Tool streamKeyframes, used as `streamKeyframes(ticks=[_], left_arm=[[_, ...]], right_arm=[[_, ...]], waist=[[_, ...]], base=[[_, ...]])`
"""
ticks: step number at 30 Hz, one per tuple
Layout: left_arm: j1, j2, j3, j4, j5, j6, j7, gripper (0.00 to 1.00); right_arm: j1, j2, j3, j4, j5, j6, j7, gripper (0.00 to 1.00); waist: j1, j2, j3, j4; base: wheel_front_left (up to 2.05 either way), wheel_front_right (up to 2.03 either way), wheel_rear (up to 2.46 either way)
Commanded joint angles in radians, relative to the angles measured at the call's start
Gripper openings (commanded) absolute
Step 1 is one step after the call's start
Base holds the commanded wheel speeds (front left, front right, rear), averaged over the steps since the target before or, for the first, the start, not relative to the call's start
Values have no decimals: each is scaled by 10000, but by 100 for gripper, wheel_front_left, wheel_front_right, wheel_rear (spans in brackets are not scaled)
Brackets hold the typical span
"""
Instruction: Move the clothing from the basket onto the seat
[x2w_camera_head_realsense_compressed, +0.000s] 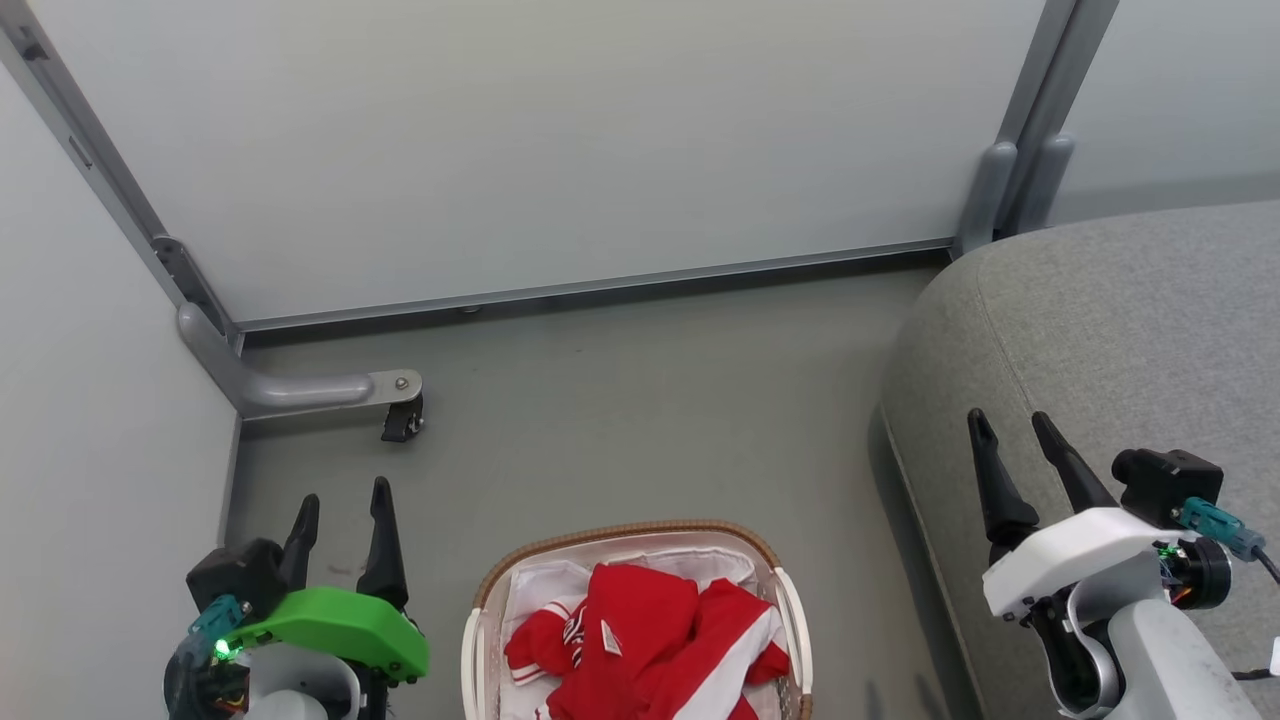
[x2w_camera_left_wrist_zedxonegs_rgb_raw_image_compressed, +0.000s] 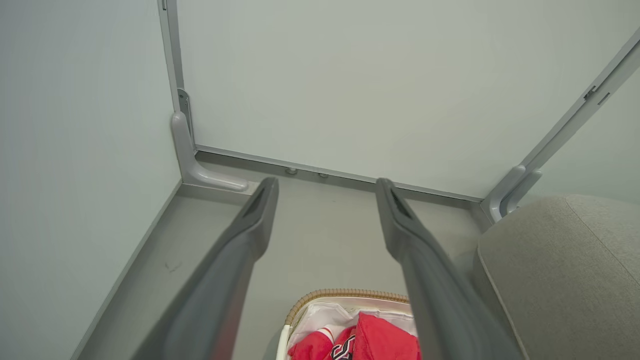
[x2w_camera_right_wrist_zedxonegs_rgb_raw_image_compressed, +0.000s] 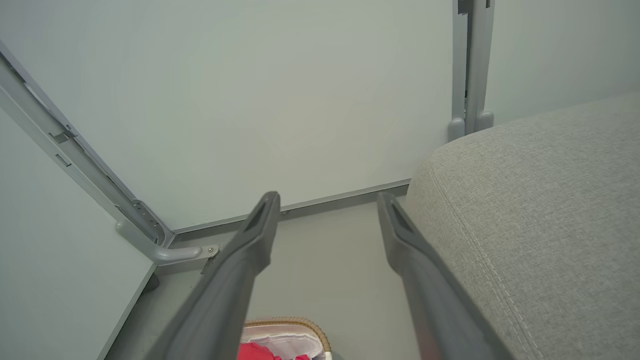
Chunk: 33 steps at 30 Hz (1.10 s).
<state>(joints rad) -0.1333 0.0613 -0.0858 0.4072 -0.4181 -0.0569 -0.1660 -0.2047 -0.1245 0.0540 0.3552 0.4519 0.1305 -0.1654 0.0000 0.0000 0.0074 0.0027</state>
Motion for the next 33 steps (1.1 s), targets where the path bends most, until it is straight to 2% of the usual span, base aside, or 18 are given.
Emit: streamKeyframes(ticks=[1,14,33], left_arm=[[-250,115,-23,23,310,71,-96,100],[37,86,-128,152,1424,182,-402,100],[419,-68,-91,395,2637,63,-768,100]], right_arm=[[-257,-92,41,37,-279,3,-101,100],[-72,25,5,512,-1552,3,-408,100],[69,109,-43,913,-3038,4,-782,100]], waist=[[0,0,-13,-3],[0,0,-162,25],[0,0,-287,0]], base=[[0,0,0],[0,0,0],[0,0,0]])
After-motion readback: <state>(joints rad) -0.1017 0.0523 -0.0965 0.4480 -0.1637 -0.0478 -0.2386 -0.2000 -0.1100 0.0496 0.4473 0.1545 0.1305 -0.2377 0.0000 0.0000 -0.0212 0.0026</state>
